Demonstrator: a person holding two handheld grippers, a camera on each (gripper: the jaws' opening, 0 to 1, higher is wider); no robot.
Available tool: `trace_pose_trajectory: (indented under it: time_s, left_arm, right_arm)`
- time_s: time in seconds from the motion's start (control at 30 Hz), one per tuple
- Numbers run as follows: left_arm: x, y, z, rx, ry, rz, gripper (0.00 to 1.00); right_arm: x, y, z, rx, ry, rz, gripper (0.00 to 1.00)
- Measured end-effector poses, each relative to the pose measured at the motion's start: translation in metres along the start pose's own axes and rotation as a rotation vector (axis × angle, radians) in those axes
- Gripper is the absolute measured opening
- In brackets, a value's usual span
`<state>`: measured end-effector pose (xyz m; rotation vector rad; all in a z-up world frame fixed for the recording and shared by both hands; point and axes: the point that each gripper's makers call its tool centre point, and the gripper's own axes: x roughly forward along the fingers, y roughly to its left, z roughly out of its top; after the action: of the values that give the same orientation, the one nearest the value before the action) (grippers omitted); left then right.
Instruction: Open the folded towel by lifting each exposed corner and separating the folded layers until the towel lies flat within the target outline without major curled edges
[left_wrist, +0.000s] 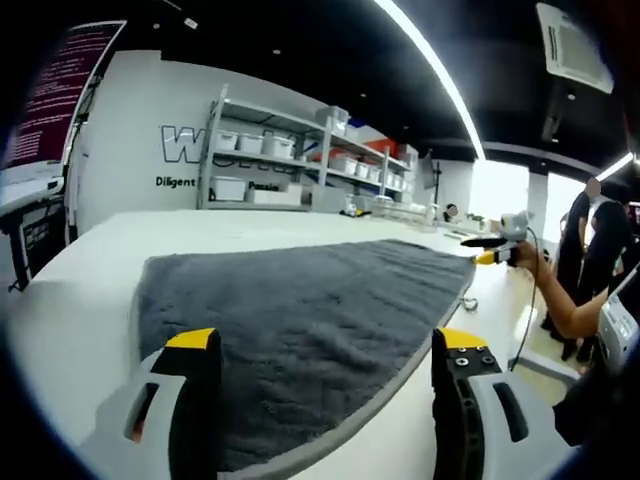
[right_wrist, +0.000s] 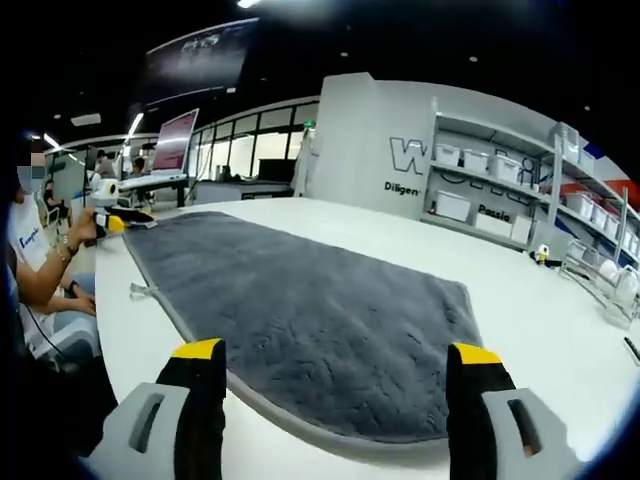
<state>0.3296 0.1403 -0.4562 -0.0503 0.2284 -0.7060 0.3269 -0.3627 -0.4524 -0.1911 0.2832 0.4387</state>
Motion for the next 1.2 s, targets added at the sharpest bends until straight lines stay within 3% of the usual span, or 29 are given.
trace_pose_trajectory:
  time_s: [0.07,0.17,0.57,0.83,1.2]
  left_arm:
    - [-0.005,0.005,0.002,0.005,-0.01,0.025,0.95]
    - [-0.013,0.011,0.002,0.012,-0.008,0.051,0.99]
    - [-0.036,0.032,-0.009,0.031,0.02,0.151,0.99]
    - [-0.044,0.034,-0.014,0.022,0.031,0.163,0.99]
    - [-0.038,0.028,-0.021,0.024,0.05,0.146,0.99]
  right_arm:
    - [-0.006,-0.007,-0.002,0.012,0.0,-0.022,0.99]
    - [-0.014,-0.016,-0.007,0.023,0.013,-0.059,0.99]
    - [-0.027,-0.02,-0.026,0.058,0.034,-0.074,0.99]
    - [-0.04,-0.021,-0.034,0.079,0.028,-0.079,0.99]
    - [-0.044,-0.025,-0.034,0.079,0.033,-0.091,0.99]
